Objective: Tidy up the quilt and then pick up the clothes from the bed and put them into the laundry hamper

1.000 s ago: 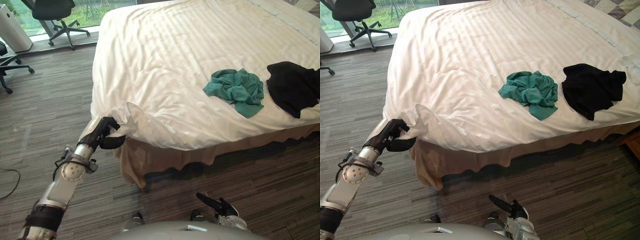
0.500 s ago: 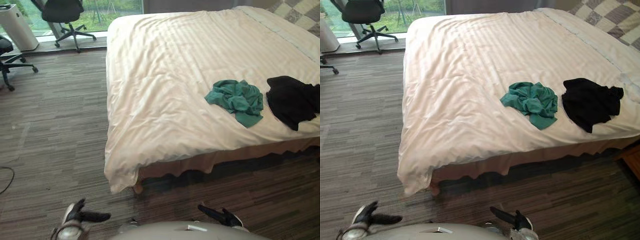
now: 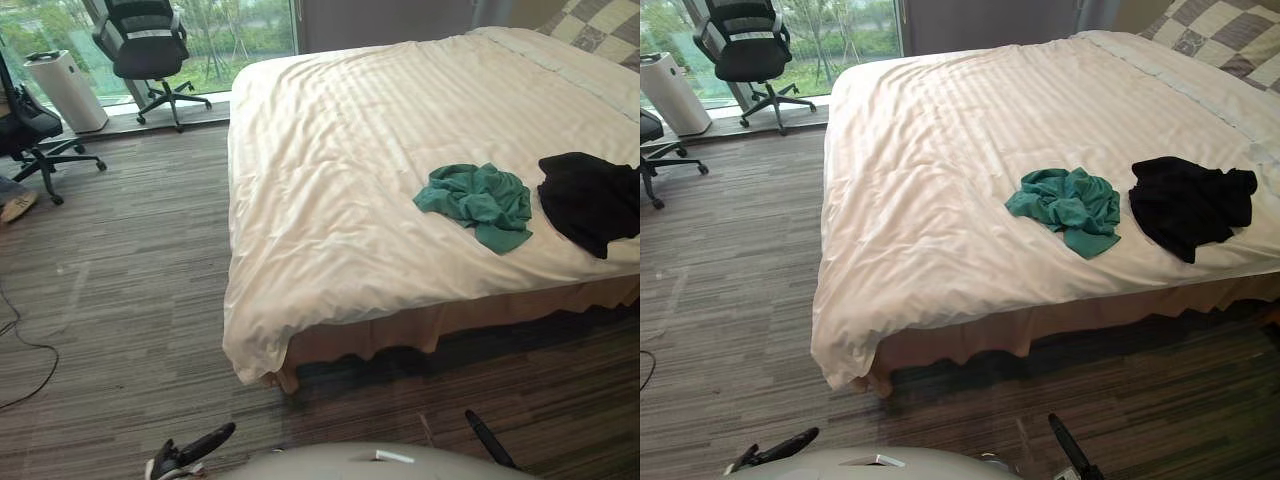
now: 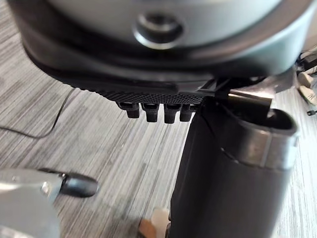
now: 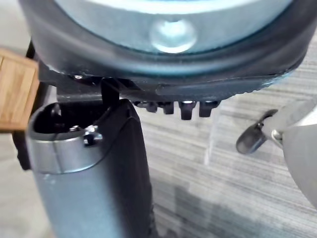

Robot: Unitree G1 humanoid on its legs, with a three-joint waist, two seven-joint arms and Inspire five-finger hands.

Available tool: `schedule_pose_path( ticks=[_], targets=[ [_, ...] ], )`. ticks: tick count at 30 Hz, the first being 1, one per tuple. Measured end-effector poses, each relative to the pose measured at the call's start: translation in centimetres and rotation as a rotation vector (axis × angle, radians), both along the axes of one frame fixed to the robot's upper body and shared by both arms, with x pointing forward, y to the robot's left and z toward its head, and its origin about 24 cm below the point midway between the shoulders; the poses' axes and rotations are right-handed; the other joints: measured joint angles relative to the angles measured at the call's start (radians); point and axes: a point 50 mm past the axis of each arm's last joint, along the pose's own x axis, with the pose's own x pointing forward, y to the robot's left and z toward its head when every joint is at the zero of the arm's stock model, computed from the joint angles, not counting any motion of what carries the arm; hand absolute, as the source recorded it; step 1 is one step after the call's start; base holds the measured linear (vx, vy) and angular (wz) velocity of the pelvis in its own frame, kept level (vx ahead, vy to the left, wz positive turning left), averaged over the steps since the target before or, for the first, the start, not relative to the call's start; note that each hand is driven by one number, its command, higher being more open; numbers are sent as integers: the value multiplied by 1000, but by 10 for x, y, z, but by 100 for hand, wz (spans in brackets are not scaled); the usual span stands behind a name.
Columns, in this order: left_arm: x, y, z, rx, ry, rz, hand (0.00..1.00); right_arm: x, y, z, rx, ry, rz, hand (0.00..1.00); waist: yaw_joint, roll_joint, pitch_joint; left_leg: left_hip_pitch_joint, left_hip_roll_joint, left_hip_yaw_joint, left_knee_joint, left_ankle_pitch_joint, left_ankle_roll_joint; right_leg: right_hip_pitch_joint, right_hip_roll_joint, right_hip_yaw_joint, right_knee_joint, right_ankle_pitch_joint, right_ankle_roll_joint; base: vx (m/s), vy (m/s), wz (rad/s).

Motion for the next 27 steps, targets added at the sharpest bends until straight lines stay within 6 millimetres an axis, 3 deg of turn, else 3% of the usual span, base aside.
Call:
schedule_pose_path(
  ticks=[5, 8, 10, 11, 12, 14, 15, 16, 18, 19, 21, 24, 26, 27],
  targets=[
    [12, -14, -2, -34, -28, -8, 100, 6, -14, 5, -48, 13, -105, 0, -3, -5, 0, 0, 11, 12, 0, -2, -18, -8, 14, 12, 0, 0, 0, 62, -18, -8],
    [18, -13, 0, -18, -31, -30, 100, 33, -47, 22, -138, -43, -133, 0, -9, -4, 1, 0, 8, 14, 2, -7, -20, -15, 13, 26, -2, 0, -1, 69, 7, -8],
    [20, -10, 0, 2, -18, -88, 100, 65, -86, 49, -240, -124, -135, 0, -27, -5, -1, -9, 3, 9, 4, -9, -18, -20, 13, 29, -1, 0, -1, 47, 9, 2],
    [22, -9, 0, 10, -7, -134, 100, 86, -114, 73, -313, -183, -127, 0, -32, -5, -1, -14, 2, 6, 4, -10, -17, -25, 12, 28, -1, 1, -2, 26, 5, 6],
    [22, -9, 0, 14, -1, -153, 100, 96, -128, 88, -354, -215, -126, 0, -35, -5, -1, -16, 2, 6, 4, -10, -16, -26, 12, 29, -1, 1, -2, 25, 4, 4],
    [18, -10, -2, 21, 31, -209, 100, 113, -167, 133, -492, -282, -110, 0, -41, -1, -4, -13, 2, 4, 4, -13, -15, -27, 12, 30, 2, 1, -2, 36, 3, 2],
    [13, -13, -4, 11, 57, -232, 100, 132, -188, 176, -651, -351, -38, 0, -49, 3, -6, -15, 2, 3, 5, -13, -16, -30, 12, 31, 1, 1, -2, 36, -1, -1],
    [11, -15, -5, 5, 64, -241, 100, 137, -190, 189, -706, -388, -15, 0, -52, -2, -3, -16, 3, 3, 5, -13, -16, -32, 12, 32, 1, 1, -2, 30, -8, -6],
    [5, -17, -7, -1, 95, -297, 100, 152, -174, 219, -862, -548, 54, 0, -63, -6, -5, -16, 6, 3, 5, -14, -16, -35, 15, 35, 1, 1, -2, 17, -14, -7],
    [5, -16, -6, 3, 97, -304, 100, 153, -167, 219, -883, -578, 59, 0, -66, -9, -6, -15, 6, 3, 5, -14, -16, -34, 16, 35, 1, 1, -2, 0, 0, 0],
    [7, -13, -5, 26, 103, -344, 100, 162, -134, 204, -853, -680, 13, 0, -74, -21, -6, -15, 3, 2, 6, -17, -14, -33, 12, 34, 2, 1, -3, 0, 0, 0],
    [11, -13, -4, 31, 88, -372, 100, 177, -95, 186, -791, -678, 39, 0, -77, -20, -7, -32, -9, -2, 47, -40, -6, -32, -7, 35, 5, 2, -1, -40, 29, 1],
    [13, -15, -4, 31, 79, -380, 100, 186, -67, 197, -801, -763, 124, 0, -76, -14, -3, -39, -10, -5, 55, -46, -2, -31, -14, 36, -3, 6, 6, -36, 20, 2],
    [15, -15, -4, 33, 71, -383, 100, 193, -45, 216, -840, -860, 199, 0, -74, -4, -1, -41, -11, -7, 56, -47, -2, -31, -16, 36, -6, 8, 10, 0, 0, 0]
  ],
)
